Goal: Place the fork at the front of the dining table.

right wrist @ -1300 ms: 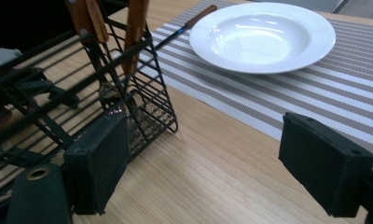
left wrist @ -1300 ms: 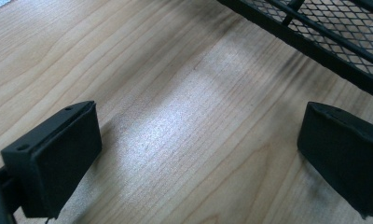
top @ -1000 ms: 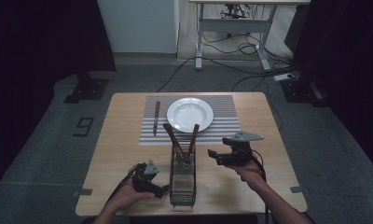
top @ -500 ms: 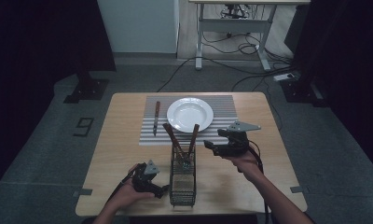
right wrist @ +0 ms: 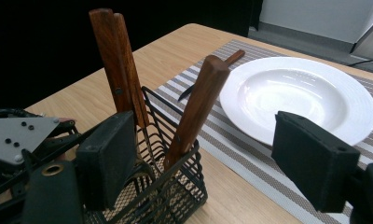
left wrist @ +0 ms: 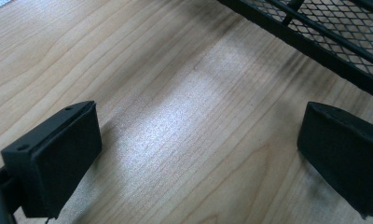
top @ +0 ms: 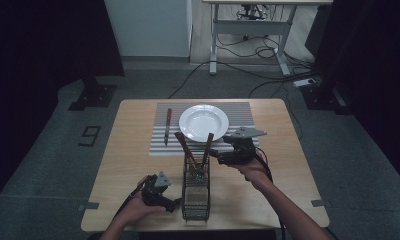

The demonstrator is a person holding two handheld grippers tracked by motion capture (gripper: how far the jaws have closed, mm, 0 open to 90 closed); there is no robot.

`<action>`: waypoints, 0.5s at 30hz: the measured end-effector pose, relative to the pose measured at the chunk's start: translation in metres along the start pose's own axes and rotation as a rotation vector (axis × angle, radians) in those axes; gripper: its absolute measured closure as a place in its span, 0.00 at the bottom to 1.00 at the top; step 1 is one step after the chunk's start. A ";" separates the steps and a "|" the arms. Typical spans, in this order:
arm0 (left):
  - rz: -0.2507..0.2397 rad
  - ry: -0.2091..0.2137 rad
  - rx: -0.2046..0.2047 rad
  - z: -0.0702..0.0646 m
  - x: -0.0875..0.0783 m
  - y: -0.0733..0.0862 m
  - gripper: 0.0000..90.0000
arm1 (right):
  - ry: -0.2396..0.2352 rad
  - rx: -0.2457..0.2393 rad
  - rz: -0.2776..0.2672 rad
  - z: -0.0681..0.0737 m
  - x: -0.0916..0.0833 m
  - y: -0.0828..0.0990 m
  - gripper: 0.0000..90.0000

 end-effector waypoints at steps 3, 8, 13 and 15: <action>0.000 0.000 0.000 0.000 0.000 0.000 0.00 | -0.001 0.001 0.007 -0.001 0.007 -0.001 0.27; 0.000 0.000 0.000 0.000 0.000 0.000 0.00 | -0.005 0.002 0.009 -0.004 0.017 -0.002 0.32; 0.000 0.000 0.000 0.000 0.000 0.000 0.00 | -0.001 -0.013 0.010 -0.005 0.027 -0.004 0.41; 0.000 0.000 0.000 0.000 0.000 0.000 0.00 | -0.005 -0.017 0.007 -0.005 0.030 -0.004 0.45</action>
Point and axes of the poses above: each handheld gripper's, and its own axes: x roughly forward along the jaws, y roughly out of its underside, z roughly to its left, the point moved 8 cm from there along x, roughly forward along the jaws, and after that the axes turned 11 degrees about -y, right-handed, at the moved point
